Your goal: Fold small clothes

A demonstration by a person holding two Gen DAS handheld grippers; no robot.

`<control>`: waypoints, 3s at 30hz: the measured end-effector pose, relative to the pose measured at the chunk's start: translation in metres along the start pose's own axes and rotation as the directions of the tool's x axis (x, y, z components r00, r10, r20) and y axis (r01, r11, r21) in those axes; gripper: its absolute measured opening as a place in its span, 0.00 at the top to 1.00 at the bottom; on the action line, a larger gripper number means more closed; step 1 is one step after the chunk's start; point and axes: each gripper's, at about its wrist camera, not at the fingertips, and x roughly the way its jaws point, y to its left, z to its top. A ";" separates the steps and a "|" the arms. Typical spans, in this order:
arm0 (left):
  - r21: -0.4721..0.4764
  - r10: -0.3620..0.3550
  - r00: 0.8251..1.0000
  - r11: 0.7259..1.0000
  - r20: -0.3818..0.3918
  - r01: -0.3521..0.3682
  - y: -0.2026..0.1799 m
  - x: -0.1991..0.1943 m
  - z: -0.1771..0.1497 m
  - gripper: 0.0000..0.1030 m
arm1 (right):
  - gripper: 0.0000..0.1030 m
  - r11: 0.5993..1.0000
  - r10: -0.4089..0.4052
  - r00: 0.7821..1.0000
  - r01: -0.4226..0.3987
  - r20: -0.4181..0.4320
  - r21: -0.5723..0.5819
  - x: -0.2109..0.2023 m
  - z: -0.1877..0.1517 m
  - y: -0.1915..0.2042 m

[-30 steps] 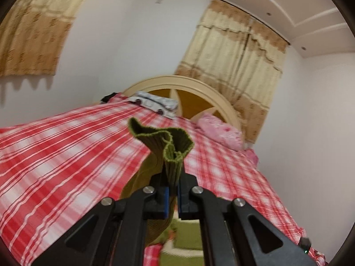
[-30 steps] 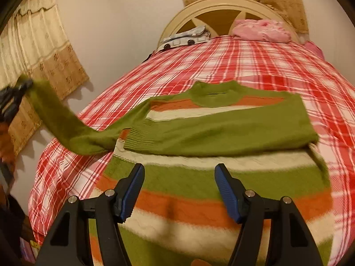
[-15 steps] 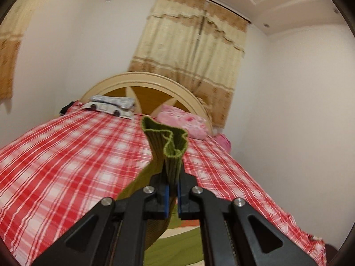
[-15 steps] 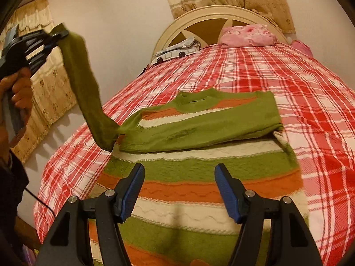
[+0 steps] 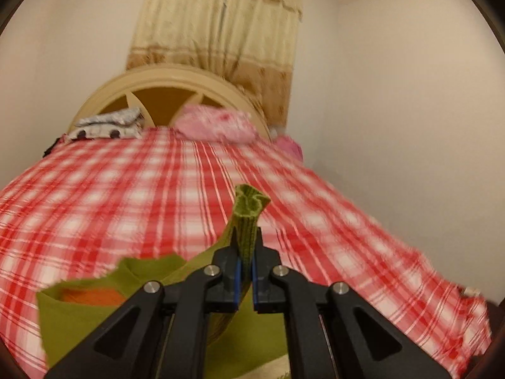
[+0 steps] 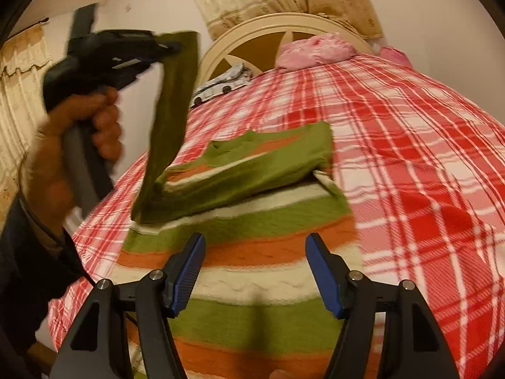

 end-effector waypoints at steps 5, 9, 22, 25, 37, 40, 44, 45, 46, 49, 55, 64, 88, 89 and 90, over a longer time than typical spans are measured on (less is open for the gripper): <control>0.056 0.011 0.989 0.998 -0.149 -0.003 -0.020 0.046 -0.043 0.96 | 0.36 0.999 -0.019 1.000 0.020 -0.016 0.042 0.000 -0.012 -0.019; 0.070 0.034 0.976 0.997 -0.214 -0.019 -0.016 0.055 -0.057 0.91 | 0.36 0.998 -0.034 0.999 0.036 -0.039 0.057 0.004 -0.019 -0.028; 0.188 0.236 0.970 0.957 -0.058 -0.221 0.078 -0.037 -0.067 0.34 | 0.35 0.997 -0.076 0.996 0.077 -0.041 0.011 0.017 0.024 -0.027; 0.195 0.400 0.913 0.904 -0.074 -0.380 0.124 -0.048 -0.086 0.28 | 0.36 0.998 -0.059 0.996 0.059 -0.064 -0.006 0.039 0.051 -0.025; 0.013 0.525 0.813 0.842 -0.252 -0.540 0.211 -0.044 -0.117 0.28 | 0.94 0.984 -0.179 0.958 0.179 -0.224 -0.018 0.162 0.104 -0.033; 0.016 0.519 0.816 0.846 -0.255 -0.533 0.214 -0.041 -0.118 0.27 | 0.94 0.979 -0.200 0.966 0.192 -0.162 -0.060 0.146 0.099 -0.027; 0.050 0.533 0.790 0.837 -0.303 -0.545 0.224 -0.027 -0.124 0.19 | 0.95 0.972 -0.235 0.968 0.233 -0.084 -0.035 0.122 0.101 -0.034; 0.054 0.532 0.788 0.837 -0.309 -0.544 0.223 -0.026 -0.124 0.19 | 0.95 0.969 -0.248 0.964 0.247 -0.097 -0.027 0.124 0.100 -0.039; 0.067 0.538 0.784 0.835 -0.308 -0.547 0.221 -0.025 -0.124 0.19 | 0.95 0.969 -0.249 0.961 0.247 -0.124 -0.030 0.131 0.098 -0.044; 0.093 0.548 0.779 0.831 -0.306 -0.548 0.218 -0.027 -0.122 0.19 | 0.94 0.969 -0.247 0.959 0.243 -0.141 -0.041 0.139 0.095 -0.047; 0.059 0.512 0.805 0.852 -0.299 -0.521 0.214 -0.040 -0.120 0.18 | 0.20 0.954 -0.285 0.957 0.278 -0.054 -0.114 0.116 0.102 -0.017; 0.063 0.506 0.803 0.855 -0.314 -0.514 0.211 -0.033 -0.131 0.17 | 0.23 0.953 -0.205 0.967 0.162 -0.151 -0.256 0.147 0.084 0.034; 0.076 0.483 0.814 0.870 -0.323 -0.486 0.202 -0.037 -0.140 0.08 | 0.30 0.949 -0.264 0.950 0.226 -0.166 -0.219 0.154 0.056 0.003; 0.077 0.484 0.814 0.870 -0.321 -0.487 0.202 -0.037 -0.140 0.08 | 0.30 0.951 -0.261 0.951 0.223 -0.166 -0.216 0.154 0.056 0.003; 0.072 0.483 0.816 0.870 -0.316 -0.487 0.201 -0.039 -0.139 0.08 | 0.30 0.951 -0.260 0.952 0.224 -0.162 -0.212 0.152 0.057 0.003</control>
